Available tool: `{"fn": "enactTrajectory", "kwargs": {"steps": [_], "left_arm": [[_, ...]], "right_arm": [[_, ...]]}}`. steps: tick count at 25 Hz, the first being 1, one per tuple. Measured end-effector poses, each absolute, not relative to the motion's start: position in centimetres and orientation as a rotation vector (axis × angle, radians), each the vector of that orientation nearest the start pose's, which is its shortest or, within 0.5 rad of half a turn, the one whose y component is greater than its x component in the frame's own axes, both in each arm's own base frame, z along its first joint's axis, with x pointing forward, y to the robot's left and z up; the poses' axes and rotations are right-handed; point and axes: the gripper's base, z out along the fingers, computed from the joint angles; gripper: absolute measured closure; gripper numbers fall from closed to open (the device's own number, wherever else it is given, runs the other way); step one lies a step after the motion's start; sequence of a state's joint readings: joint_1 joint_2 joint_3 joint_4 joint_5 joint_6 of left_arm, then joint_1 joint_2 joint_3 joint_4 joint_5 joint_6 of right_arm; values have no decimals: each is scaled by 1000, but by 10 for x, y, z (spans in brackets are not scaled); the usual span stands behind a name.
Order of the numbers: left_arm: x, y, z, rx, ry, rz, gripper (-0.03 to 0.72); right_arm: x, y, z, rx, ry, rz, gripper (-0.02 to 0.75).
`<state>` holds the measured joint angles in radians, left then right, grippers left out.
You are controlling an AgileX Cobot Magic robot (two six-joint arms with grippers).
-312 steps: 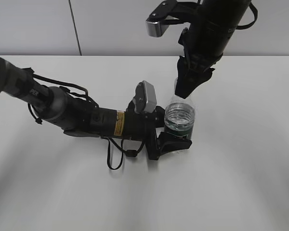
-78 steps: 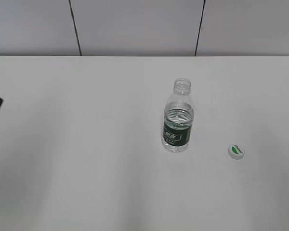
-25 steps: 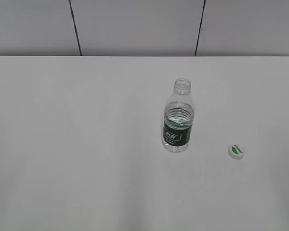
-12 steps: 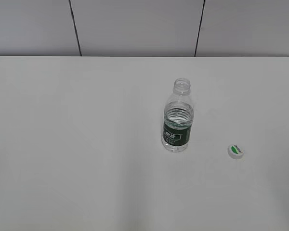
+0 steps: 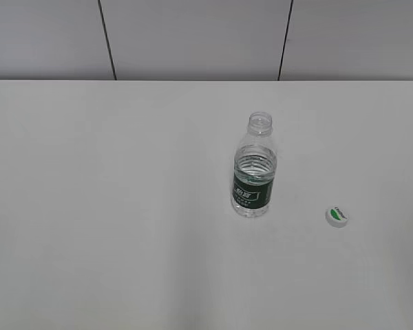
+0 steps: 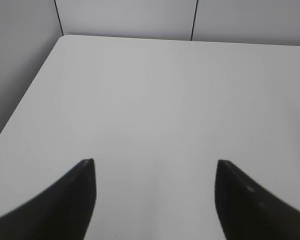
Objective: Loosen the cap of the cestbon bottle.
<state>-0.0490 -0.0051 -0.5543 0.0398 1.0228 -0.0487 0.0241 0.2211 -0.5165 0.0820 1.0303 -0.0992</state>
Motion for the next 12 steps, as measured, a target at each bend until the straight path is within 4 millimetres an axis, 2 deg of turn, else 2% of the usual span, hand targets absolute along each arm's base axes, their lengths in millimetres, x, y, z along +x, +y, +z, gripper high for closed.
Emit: {"fn": "enactTrajectory", "kwargs": {"steps": [4,12], "left_arm": [[-11,4,295,-2,1946,-20,156],[-11,3,295,-2,1947,-21,165]], "right_arm": [[24,6,283,-89,2177,42,150],[-4,7,285,-89,2003,41,150]]}}
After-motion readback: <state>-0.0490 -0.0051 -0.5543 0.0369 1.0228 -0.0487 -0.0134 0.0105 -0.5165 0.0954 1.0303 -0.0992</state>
